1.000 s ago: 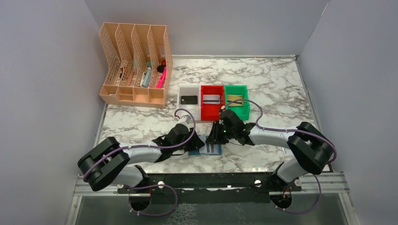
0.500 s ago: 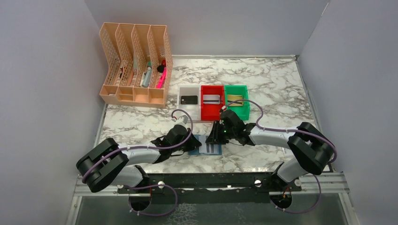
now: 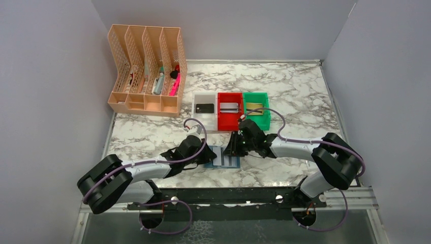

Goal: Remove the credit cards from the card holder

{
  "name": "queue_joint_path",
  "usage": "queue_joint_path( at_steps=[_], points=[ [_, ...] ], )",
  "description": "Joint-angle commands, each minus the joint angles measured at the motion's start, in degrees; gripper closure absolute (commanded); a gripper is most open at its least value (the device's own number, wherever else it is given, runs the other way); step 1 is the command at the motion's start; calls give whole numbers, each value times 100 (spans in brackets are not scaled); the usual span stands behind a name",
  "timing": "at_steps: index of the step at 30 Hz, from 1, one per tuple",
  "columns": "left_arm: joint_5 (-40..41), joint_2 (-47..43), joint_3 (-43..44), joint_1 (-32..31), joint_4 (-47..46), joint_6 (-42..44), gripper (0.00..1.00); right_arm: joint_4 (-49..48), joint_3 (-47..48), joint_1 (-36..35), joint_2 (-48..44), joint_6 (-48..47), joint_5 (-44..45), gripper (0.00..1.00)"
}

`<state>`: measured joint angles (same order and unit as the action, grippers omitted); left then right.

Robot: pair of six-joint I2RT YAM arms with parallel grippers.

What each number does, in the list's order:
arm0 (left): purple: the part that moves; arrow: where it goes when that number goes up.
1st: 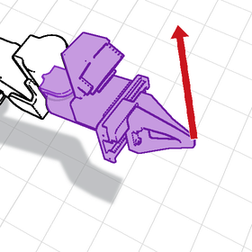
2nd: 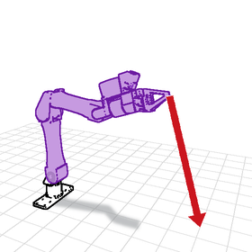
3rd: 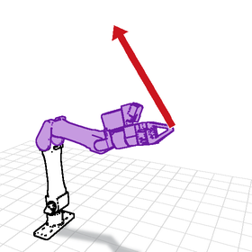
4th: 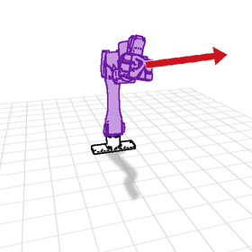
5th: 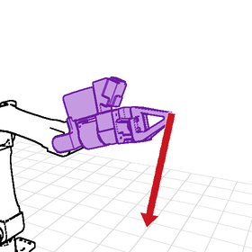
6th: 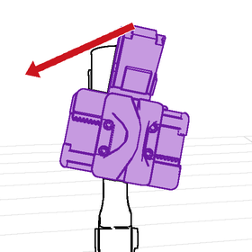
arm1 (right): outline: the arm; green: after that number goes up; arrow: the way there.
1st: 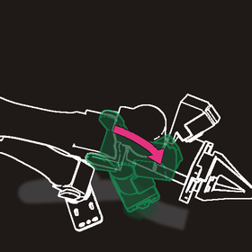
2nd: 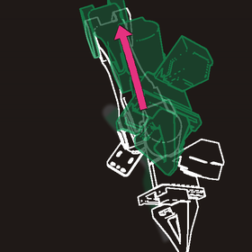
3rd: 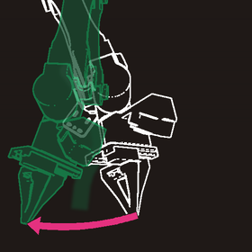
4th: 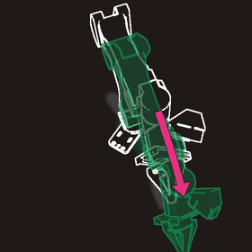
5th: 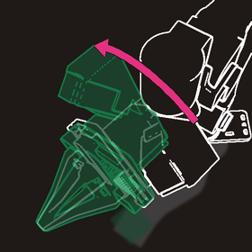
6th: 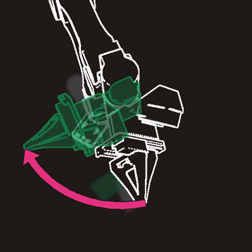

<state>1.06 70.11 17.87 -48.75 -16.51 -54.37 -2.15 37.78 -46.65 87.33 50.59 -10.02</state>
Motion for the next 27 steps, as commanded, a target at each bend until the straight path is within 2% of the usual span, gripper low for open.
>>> queue_joint_path(
  at_steps=[1,13,24,27],
  points=[
    [-309,188,35,15,-278,7,76,412,-291,34,254,-98,64,66],
    [-586,83,-95,44,-779,-223,71,309,-350,34,352,-54,-33,66],
    [-1021,257,-59,89,-1109,-212,75,93,-455,42,343,12,-202,66],
    [-1168,430,-16,108,-1109,-233,80,101,-450,50,371,18,-202,66]
  ],
)
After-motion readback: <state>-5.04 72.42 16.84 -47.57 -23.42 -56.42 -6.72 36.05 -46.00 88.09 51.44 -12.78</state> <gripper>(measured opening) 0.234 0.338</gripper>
